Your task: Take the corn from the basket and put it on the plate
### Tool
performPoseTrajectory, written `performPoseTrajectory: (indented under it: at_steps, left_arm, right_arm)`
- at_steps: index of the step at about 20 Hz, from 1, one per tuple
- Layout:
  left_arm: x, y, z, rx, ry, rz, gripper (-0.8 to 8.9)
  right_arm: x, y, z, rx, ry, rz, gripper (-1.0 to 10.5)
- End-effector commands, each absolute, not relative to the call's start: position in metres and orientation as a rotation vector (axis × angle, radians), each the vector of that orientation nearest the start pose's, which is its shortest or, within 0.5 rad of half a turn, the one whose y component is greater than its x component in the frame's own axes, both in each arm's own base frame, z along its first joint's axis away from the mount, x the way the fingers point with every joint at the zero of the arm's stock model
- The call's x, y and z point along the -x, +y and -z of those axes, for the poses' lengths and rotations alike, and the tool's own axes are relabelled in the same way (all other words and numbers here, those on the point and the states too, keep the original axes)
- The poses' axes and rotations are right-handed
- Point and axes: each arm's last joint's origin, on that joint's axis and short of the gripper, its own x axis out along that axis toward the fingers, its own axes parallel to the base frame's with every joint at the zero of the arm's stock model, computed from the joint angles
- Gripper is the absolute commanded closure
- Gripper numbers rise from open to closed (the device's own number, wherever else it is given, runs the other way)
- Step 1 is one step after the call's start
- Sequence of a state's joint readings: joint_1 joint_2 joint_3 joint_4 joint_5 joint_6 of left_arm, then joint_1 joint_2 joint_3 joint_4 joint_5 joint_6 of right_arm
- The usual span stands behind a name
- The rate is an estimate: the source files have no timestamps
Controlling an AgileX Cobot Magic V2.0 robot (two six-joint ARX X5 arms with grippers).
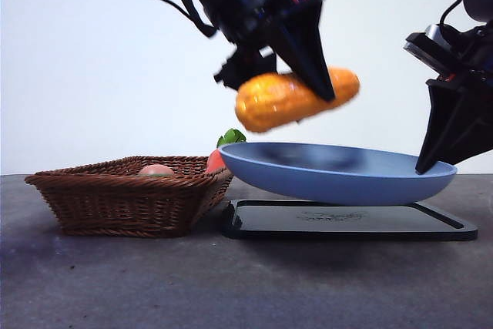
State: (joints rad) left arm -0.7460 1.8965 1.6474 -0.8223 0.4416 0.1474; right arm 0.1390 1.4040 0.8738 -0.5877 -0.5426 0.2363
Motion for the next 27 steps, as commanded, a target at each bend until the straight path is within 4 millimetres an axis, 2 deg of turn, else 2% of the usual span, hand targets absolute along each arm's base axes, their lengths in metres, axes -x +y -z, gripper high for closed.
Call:
performPoseTrajectory:
  at_steps: [1,3,7,9,11,13,17,22,27]
  left_arm:
    - [-0.286,-0.294,-0.258,-0.332,1.044,1.184,6.08]
    - [-0.286,-0.297,-0.250,-0.353,1.060,1.195,6.04]
    - [-0.289,-0.302,-0.234,-0.385,1.102,1.163,5.24]
    - [-0.290,-0.303,-0.227,-0.395,1.126,1.153,5.23]
    - [-0.290,-0.303,-0.225,-0.396,1.136,1.152,5.16]
    - [-0.289,-0.305,-0.228,-0.386,1.134,1.149,4.68]
    - [-0.289,-0.305,-0.256,-0.368,1.101,1.146,4.45]
    - [-0.293,-0.299,-0.310,-0.354,1.057,1.138,4.47]
    - [-0.300,-0.275,-0.365,-0.312,0.993,1.097,4.49]
  right_arm:
    - [-0.258,0.052,-0.212,-0.439,1.173,-0.484,9.4]
    - [-0.258,0.052,-0.212,-0.439,1.173,-0.483,9.4]
    - [-0.258,0.052,-0.212,-0.438,1.173,-0.484,9.4]
    - [-0.258,0.052,-0.212,-0.438,1.173,-0.484,9.4]
    - [-0.258,0.052,-0.212,-0.438,1.173,-0.484,9.4]
    - [-0.258,0.052,-0.212,-0.438,1.170,-0.484,9.4]
    - [-0.259,0.051,-0.212,-0.439,1.168,-0.481,9.4]
    - [-0.263,0.040,-0.216,-0.460,1.144,-0.446,9.4]
    - [-0.291,0.018,-0.229,-0.486,1.095,-0.383,9.4]
